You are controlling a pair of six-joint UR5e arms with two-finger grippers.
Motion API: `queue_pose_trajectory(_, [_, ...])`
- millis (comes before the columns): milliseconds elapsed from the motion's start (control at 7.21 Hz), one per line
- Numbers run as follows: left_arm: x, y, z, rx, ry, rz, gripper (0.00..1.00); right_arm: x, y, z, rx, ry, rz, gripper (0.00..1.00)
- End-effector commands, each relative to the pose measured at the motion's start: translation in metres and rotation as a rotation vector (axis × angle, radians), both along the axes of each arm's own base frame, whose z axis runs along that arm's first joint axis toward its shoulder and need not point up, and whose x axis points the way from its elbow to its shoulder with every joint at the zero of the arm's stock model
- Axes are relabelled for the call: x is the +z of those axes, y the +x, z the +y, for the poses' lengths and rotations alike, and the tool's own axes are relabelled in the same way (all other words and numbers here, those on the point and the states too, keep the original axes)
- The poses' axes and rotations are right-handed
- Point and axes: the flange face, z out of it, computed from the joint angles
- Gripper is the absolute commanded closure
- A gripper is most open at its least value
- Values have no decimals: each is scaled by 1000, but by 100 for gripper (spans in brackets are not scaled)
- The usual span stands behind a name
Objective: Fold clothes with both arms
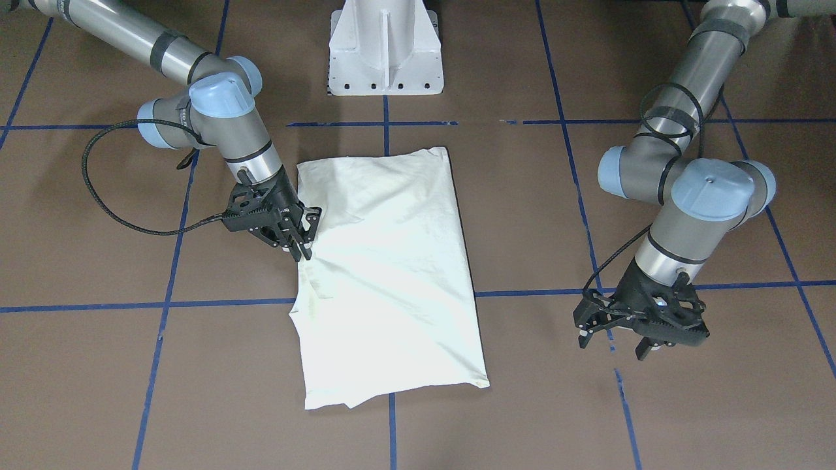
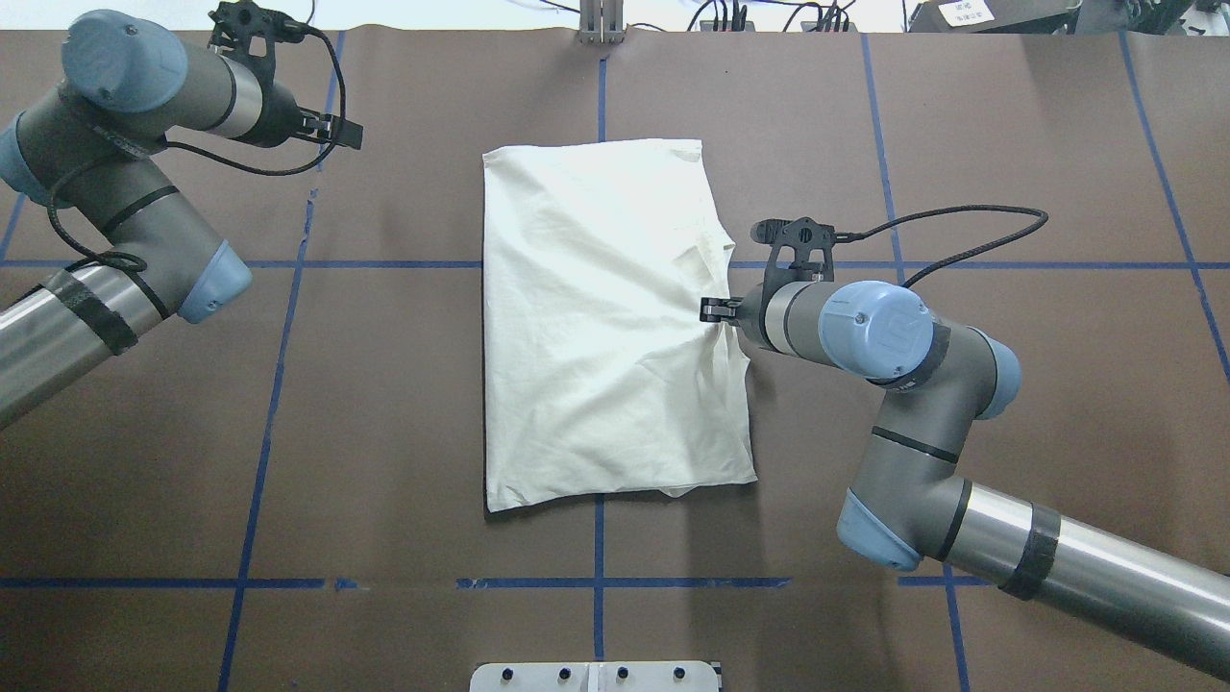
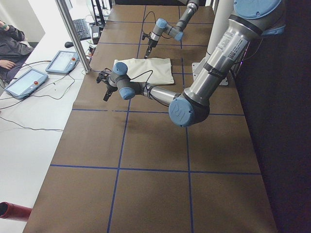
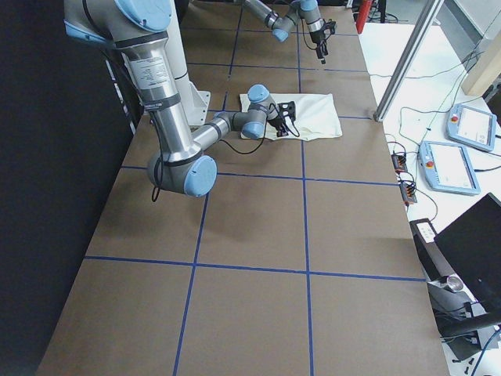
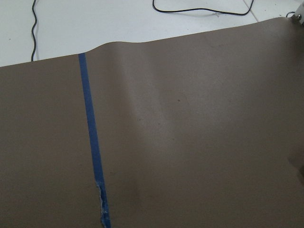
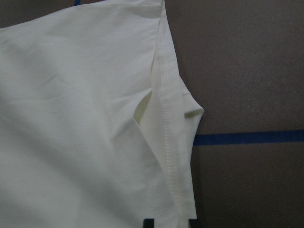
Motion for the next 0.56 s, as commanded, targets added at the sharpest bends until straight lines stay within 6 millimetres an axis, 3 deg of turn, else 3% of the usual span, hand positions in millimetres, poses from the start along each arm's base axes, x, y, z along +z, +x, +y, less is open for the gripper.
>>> queue_pose_trajectory(0, [-6, 0, 1, -3, 4, 11, 0, -21, 2, 5, -26, 6, -40, 0])
queue_pose_trajectory(139, [-14, 3, 6, -25, -26, 47, 0, -35, 15, 12, -28, 8, -80, 0])
queue_pose_trajectory(278, [-24, 19, 27, -33, -69, 104, 0, -41, 27, 19, 2, -45, -136, 0])
queue_pose_trajectory(416, [-36, 35, 62, -32, -120, 177, 0, -37, 39, 28, 45, -129, -202, 0])
